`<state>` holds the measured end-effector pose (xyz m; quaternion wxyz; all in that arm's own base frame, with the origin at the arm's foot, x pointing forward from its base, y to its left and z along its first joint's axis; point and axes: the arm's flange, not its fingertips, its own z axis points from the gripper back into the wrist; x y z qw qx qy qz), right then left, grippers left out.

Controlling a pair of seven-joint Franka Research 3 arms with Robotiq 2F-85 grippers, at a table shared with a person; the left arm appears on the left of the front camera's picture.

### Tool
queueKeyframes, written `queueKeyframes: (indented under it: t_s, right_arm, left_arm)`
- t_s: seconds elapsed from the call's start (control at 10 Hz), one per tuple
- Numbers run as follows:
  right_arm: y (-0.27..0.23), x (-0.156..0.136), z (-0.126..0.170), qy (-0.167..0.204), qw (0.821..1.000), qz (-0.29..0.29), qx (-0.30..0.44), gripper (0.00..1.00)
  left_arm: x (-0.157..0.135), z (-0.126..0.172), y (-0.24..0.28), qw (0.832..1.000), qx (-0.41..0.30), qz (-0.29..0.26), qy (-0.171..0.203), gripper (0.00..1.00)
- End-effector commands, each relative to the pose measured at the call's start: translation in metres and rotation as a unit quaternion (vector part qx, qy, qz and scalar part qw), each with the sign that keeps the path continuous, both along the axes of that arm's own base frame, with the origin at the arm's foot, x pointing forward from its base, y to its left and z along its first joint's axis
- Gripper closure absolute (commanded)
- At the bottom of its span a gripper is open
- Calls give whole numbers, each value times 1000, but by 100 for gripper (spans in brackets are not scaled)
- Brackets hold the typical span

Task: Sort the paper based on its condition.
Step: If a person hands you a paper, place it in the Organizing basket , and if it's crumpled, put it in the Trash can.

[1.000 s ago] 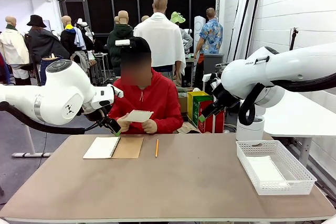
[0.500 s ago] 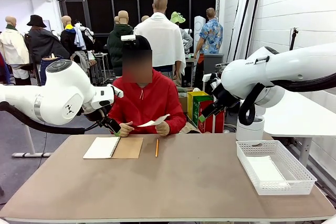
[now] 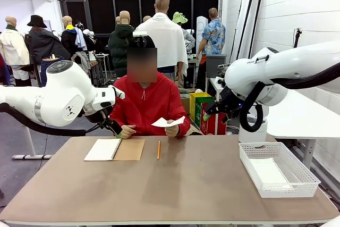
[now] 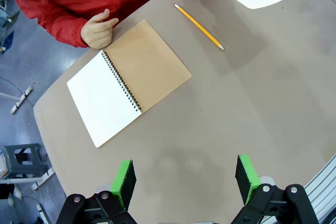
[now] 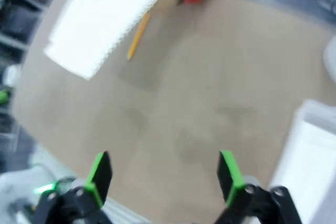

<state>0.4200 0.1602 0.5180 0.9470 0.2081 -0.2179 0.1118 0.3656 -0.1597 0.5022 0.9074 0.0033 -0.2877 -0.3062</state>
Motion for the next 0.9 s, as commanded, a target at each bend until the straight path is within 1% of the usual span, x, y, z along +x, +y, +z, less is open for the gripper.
queueKeyframes:
  t_s: [0.0,0.2,0.3,0.4,0.5,0.8]
  right_arm:
    - [4,13,2,50,993,-94,59,0]
    - [-2,25,-8,78,980,-153,102,0]
    - [-4,29,-12,98,974,-166,118,0]
    - [-4,31,-14,103,974,-170,108,0]
    - [-11,24,-11,92,981,-145,89,0]
    - [-11,24,-11,92,981,-145,89,0]
  left_arm:
    - [1,-1,1,1000,0,-3,-1,0]
    - [1,-1,1,1000,0,-3,-1,0]
    - [1,-1,1,1000,0,-3,-1,0]
    - [1,-1,1,1000,0,-3,-1,0]
    - [1,-1,1,1000,0,-3,-1,0]
    - [1,-1,1,1000,0,-3,-1,0]
